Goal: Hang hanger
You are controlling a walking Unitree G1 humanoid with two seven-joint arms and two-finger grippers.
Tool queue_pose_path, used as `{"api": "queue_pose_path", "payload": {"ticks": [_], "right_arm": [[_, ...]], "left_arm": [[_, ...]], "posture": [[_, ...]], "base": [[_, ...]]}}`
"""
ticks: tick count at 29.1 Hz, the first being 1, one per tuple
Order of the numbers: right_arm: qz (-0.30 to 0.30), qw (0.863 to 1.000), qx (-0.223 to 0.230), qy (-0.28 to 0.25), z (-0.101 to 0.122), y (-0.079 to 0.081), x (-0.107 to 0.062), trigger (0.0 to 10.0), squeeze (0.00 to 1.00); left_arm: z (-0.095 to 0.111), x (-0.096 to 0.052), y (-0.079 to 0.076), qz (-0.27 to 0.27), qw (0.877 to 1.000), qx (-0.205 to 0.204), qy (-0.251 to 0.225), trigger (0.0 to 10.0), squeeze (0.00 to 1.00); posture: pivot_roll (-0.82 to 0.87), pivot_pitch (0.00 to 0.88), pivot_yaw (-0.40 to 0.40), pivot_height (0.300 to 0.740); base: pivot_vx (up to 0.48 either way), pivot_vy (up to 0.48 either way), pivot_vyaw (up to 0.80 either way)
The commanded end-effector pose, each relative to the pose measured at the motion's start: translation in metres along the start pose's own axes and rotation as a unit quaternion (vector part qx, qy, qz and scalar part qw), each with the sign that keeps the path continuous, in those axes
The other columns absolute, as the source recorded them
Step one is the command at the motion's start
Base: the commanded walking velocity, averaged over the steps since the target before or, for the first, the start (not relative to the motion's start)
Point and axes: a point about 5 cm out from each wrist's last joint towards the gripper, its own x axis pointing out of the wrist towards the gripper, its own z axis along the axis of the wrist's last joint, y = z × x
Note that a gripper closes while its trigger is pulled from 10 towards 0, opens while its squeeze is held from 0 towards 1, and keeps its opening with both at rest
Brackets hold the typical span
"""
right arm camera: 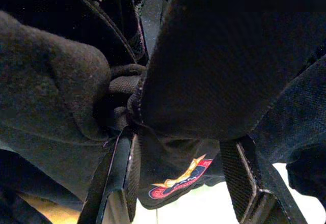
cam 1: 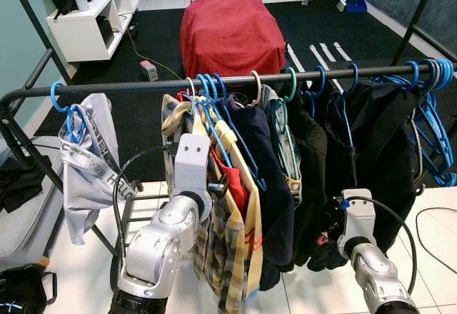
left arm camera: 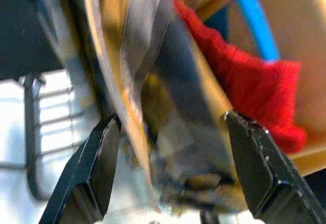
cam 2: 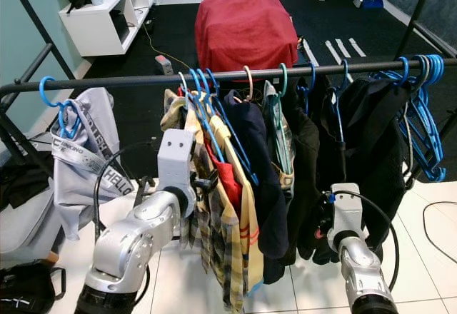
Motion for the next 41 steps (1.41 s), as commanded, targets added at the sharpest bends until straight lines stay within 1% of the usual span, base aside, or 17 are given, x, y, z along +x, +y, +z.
{"api": "queue_pose_path", "payload": {"ticks": [1, 8, 9, 11, 13, 16, 24, 29, 32, 34, 38, 41], "right_arm": [[-0.002, 1.000, 0.006, 0.008, -0.005, 0.002, -0.002, 10.0, 0.00], [-0.003, 1.000, 0.007, 0.008, -0.005, 0.001, -0.003, 10.0, 0.00], [-0.004, 1.000, 0.007, 0.008, -0.006, 0.002, -0.003, 10.0, 0.00], [-0.004, 1.000, 0.007, 0.008, -0.006, 0.002, -0.003, 10.0, 0.00], [-0.004, 1.000, 0.008, 0.009, -0.006, 0.002, -0.003, 10.0, 0.00], [-0.005, 1.000, 0.008, 0.010, -0.007, 0.001, -0.003, 10.0, 0.00], [-0.007, 1.000, 0.008, 0.010, -0.007, 0.001, -0.003, 10.0, 0.00], [-0.007, 1.000, 0.008, 0.009, -0.006, 0.001, -0.003, 10.0, 0.00], [-0.007, 1.000, 0.008, 0.009, -0.006, 0.001, -0.003, 10.0, 0.00], [-0.008, 1.000, 0.007, 0.008, -0.006, 0.000, -0.003, 10.0, 0.00], [-0.009, 1.000, 0.007, 0.008, -0.006, -0.001, -0.003, 10.0, 0.00], [-0.010, 1.000, 0.007, 0.006, -0.005, -0.001, -0.003, 10.0, 0.00]], "left_arm": [[-0.007, 0.002, -0.001, 0.012, 1.000, 0.012, 0.024, 10.0, 0.00], [-0.008, 0.003, -0.005, 0.015, 0.999, 0.021, 0.029, 10.0, 0.00], [-0.007, 0.003, -0.010, 0.002, 1.000, 0.014, 0.028, 10.0, 0.00], [-0.007, 0.003, -0.010, 0.002, 1.000, 0.014, 0.028, 10.0, 0.00], [0.000, 0.001, -0.021, -0.030, 0.999, -0.007, 0.019, 10.0, 0.00], [0.002, 0.000, -0.025, -0.045, 0.999, -0.019, 0.017, 10.0, 0.00], [0.003, -0.001, -0.025, -0.045, 0.999, -0.022, 0.021, 10.0, 0.00], [-0.004, 0.002, -0.022, -0.021, 0.999, -0.001, 0.038, 10.0, 0.00], [-0.005, 0.002, -0.022, -0.017, 0.999, 0.003, 0.040, 10.0, 0.00], [-0.007, 0.006, -0.023, -0.013, 0.999, 0.018, 0.042, 10.0, 0.00], [-0.009, 0.009, -0.026, -0.014, 0.999, 0.023, 0.046, 10.0, 0.00], [-0.011, 0.012, -0.029, -0.010, 0.998, 0.034, 0.048, 10.0, 0.00]], "posture": [[-0.12, 0.147, 0.066, 0.740], [-0.12, 0.148, 0.067, 0.740], [-0.12, 0.149, 0.068, 0.740], [-0.12, 0.149, 0.068, 0.740], [-0.12, 0.150, 0.070, 0.740], [-0.12, 0.150, 0.072, 0.740], [-0.12, 0.150, 0.070, 0.740], [-0.11, 0.150, 0.069, 0.740], [-0.11, 0.150, 0.069, 0.740], [-0.12, 0.147, 0.069, 0.740], [-0.12, 0.147, 0.069, 0.740], [-0.13, 0.144, 0.074, 0.740]], "base": [[0.000, 0.000, 0.00], [0.000, 0.000, 0.00], [0.000, 0.000, 0.00], [0.000, 0.000, 0.00], [0.000, 0.000, 0.00], [0.000, 0.000, 0.00], [0.000, 0.000, 0.00], [0.000, 0.000, 0.00], [0.000, 0.000, 0.00], [0.000, 0.000, 0.00], [0.000, 0.000, 0.00], [0.000, 0.000, 0.00]]}}
